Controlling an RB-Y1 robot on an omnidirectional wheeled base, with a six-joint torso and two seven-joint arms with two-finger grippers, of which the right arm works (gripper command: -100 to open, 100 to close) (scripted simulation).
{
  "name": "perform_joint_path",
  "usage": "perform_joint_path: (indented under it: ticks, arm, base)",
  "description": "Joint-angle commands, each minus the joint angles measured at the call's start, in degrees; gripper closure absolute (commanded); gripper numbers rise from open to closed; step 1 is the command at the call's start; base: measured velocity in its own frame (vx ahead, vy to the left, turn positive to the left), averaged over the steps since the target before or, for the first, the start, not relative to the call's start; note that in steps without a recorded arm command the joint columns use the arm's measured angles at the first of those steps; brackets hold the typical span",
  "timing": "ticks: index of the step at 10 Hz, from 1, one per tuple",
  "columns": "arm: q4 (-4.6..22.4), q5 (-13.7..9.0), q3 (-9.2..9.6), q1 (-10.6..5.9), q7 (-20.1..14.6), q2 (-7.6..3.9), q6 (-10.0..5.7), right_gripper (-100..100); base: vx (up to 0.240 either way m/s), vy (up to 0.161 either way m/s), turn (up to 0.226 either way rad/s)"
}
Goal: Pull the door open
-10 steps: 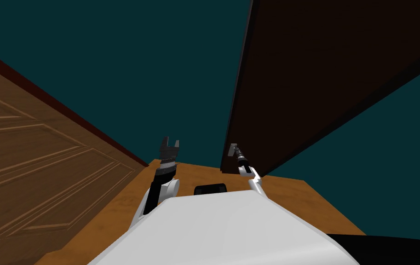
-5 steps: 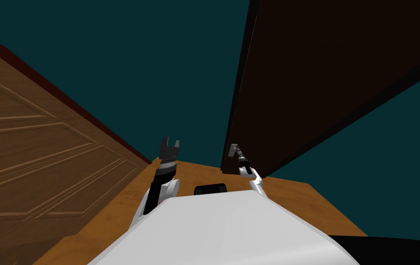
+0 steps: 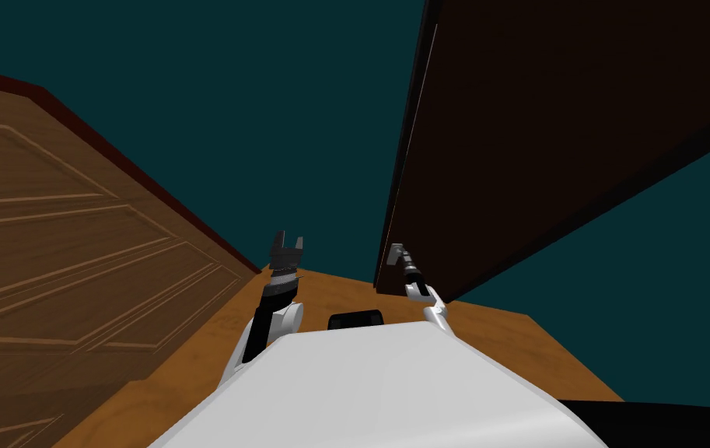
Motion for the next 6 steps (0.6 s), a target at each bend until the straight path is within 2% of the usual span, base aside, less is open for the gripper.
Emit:
perform_joint_path:
  ticks: [1,2,4,5,6]
  arm:
    - [-0.4,-1.5,1.36,0.35,-2.9,0.55,0.21,100]
    - [-0.4,-1.5,1.36,0.35,-3.0,0.55,0.21,100]
    - [-1.1,-4.3,1.71,1.19,-6.8,0.16,0.29,100]
    - [-1.1,-4.3,1.71,1.19,-7.8,0.16,0.29,100]
    - [-1.4,-5.8,1.88,1.61,-9.9,-0.03,0.33,100]
  base:
    - [-0.034,-0.018,0.089]
    - [-0.033,-0.012,0.044]
    - [-0.043,-0.019,0.101]
    - [-0.045,-0.026,0.036]
    - [-0.039,-0.018,0.049]
